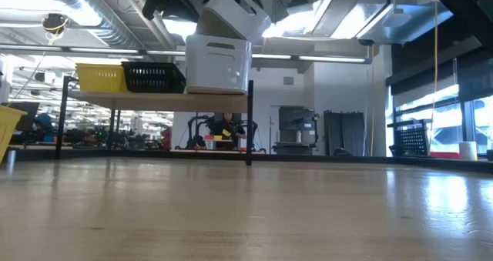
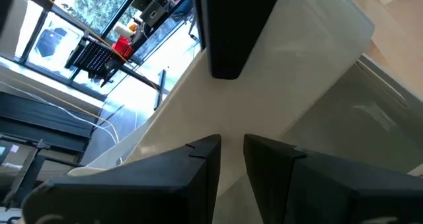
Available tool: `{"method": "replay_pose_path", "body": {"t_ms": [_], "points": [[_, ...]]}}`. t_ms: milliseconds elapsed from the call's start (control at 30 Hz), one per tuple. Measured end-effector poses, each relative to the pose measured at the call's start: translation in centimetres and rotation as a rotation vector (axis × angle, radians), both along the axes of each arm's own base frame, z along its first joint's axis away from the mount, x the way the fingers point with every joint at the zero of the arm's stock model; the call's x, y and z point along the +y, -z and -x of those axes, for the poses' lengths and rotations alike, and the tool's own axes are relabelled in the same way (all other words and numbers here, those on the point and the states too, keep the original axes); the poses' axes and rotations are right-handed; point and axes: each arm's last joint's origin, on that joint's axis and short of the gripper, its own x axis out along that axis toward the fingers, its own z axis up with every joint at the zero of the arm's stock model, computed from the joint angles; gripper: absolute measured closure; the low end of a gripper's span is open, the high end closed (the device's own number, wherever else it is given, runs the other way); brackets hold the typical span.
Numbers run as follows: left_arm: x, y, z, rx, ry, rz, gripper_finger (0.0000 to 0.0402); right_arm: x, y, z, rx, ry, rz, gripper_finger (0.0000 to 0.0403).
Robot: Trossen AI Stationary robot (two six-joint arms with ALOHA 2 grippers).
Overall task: Stack baskets on shelf by color
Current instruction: Stack the gray bin on top of the other gray bin on the shelf
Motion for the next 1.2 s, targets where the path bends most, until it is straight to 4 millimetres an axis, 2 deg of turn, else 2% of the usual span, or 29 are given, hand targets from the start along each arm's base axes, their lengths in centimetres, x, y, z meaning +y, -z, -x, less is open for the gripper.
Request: {"method": "replay_pose_path", "body": {"t_ms": [233, 733, 1000, 1200], "points": [[0.0, 0.0, 0.0, 0.003, -0.002, -0.003, 0.0336, -0.1, -0.4, -0.1, -0.017, -0.011, 0.045, 0.0338], [0.0, 0.0, 0.0, 0.013, 0.002, -0.012, 0.0336, -0.1, -0.3, -0.1, -0.037, -0.047, -0.025, 0.0339], [0.0, 0.1, 0.0, 0.015, 0.003, -0.011, 0.0336, -0.5, -0.1, 0.0, -0.019, -0.046, -0.033, 0.0369], [0.0, 0.1, 0.0, 0.016, 0.001, -0.011, 0.0336, -1.0, -0.1, 0.1, -0.030, -0.074, -0.074, 0.0351]]}}
